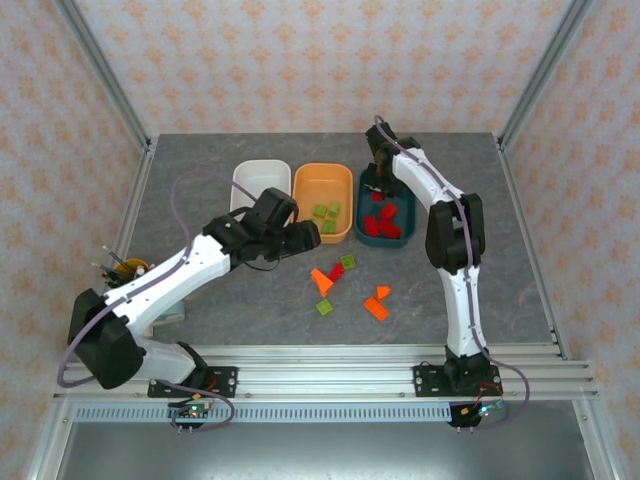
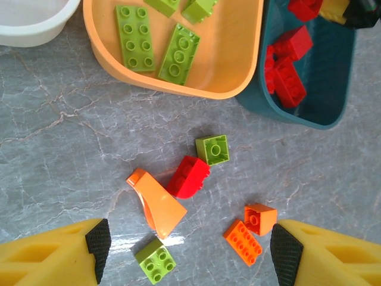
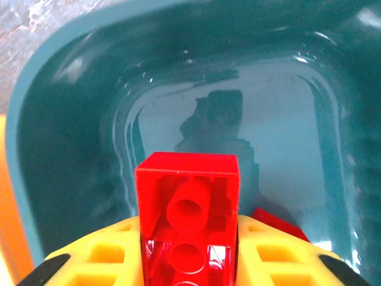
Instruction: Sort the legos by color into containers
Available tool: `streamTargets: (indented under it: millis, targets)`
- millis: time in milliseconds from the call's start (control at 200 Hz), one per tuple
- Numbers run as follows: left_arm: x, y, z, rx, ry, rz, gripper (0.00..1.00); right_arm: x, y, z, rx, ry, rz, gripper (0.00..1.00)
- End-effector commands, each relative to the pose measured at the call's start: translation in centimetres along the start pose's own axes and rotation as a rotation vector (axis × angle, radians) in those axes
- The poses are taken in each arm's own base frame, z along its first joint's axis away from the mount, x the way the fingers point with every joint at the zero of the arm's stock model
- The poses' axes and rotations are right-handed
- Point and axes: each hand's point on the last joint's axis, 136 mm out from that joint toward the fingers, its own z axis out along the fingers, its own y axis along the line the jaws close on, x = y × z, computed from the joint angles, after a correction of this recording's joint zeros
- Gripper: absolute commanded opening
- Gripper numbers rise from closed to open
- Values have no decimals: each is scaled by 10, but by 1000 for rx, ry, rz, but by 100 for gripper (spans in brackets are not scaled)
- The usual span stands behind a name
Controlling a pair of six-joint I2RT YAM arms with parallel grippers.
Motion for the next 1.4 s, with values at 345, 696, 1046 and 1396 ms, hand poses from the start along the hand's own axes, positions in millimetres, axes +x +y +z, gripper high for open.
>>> streamTargets:
  millis: [345,696,1046,1396]
  targets:
    - [24,35,28,-187,67,-258,70,4,9,-81,-90,-61,-58,63]
    - [54,28,84,-253,187,-456,66,130,18,-180,-341,-147,-304,63]
    - [70,28,123,-343,259,-473,58,215,-31,-199,-403,-108,-236,64]
    - [86,40,142,-425,272,-455,33,209,-32,-203,-391,-128,-241,64]
